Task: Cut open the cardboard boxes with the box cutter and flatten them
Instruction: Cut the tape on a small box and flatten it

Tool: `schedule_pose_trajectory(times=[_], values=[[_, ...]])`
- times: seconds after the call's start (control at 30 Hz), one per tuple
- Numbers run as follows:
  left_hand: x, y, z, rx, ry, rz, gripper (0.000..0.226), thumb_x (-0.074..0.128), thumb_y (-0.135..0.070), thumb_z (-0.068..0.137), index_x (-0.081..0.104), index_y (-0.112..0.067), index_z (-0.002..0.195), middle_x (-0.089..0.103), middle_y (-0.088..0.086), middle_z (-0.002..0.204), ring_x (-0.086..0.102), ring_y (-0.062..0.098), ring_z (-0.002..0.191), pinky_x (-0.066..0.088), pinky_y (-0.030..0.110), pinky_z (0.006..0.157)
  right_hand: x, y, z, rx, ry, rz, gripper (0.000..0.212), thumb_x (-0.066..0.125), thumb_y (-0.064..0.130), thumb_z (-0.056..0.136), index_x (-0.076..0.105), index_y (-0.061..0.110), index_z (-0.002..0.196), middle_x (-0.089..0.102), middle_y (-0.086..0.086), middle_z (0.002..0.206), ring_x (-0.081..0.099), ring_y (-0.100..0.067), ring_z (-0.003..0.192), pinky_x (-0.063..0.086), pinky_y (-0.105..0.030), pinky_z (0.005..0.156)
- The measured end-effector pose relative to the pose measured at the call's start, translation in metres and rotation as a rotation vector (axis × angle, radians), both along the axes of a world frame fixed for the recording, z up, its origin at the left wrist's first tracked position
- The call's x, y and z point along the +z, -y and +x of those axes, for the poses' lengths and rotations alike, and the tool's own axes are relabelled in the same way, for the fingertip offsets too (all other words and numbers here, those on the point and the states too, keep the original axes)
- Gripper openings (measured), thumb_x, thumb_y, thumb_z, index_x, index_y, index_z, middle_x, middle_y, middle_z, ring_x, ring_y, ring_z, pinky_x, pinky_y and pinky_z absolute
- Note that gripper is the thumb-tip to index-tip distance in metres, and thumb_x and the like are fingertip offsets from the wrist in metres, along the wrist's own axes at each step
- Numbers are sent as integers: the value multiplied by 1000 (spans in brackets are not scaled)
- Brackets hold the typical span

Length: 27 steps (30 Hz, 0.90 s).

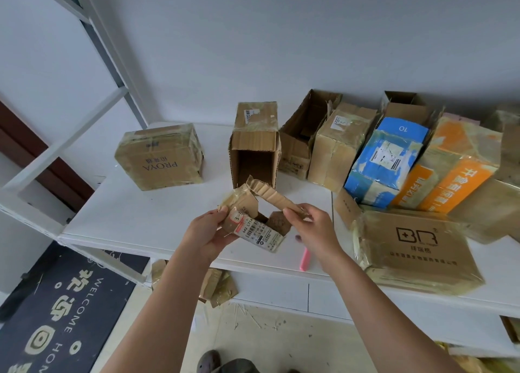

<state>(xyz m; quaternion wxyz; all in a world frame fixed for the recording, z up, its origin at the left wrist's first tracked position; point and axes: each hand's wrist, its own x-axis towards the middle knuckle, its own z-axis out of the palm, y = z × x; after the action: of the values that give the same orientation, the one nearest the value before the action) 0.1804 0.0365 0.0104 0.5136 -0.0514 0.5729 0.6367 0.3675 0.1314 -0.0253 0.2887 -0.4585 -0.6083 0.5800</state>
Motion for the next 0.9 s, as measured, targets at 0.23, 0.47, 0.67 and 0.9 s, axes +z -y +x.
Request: schedule_pose_trajectory(times=[0.23, 0.47, 0.67, 0.9], values=[[4, -6, 20, 100, -373, -179, 21, 57, -27, 99, 47, -8, 99, 68, 18, 95, 72, 25, 81, 62, 39, 62, 11, 6, -9, -82, 6, 180, 17, 68, 32, 92, 67, 20, 80, 70, -3, 78, 68, -24, 82, 59, -41, 75], [10, -8, 29, -67, -618, -202, 65, 75, -39, 83, 32, -19, 127, 62, 10, 105, 66, 23, 96, 60, 37, 66, 20, 8, -12, -111, 130, 511, 24, 70, 27, 91, 68, 4, 81, 61, -3, 75, 52, -8, 71, 36, -12, 60], [5, -10, 23, -90, -565, -218, 44, 69, -7, 87, 40, -21, 117, 58, 11, 112, 64, 20, 90, 56, 27, 53, 24, 13, -17, -59, 119, 516, 19, 70, 27, 90, 73, 8, 94, 61, 9, 79, 59, 7, 80, 41, -4, 62], [-2, -4, 23, -232, -547, -69, 65, 57, 19, 81, 46, -23, 128, 48, 10, 132, 61, 27, 102, 58, 42, 86, 21, 8, -11, -93, 128, 472, 28, 69, 28, 92, 71, 0, 87, 66, -11, 78, 58, -18, 75, 40, -20, 56]])
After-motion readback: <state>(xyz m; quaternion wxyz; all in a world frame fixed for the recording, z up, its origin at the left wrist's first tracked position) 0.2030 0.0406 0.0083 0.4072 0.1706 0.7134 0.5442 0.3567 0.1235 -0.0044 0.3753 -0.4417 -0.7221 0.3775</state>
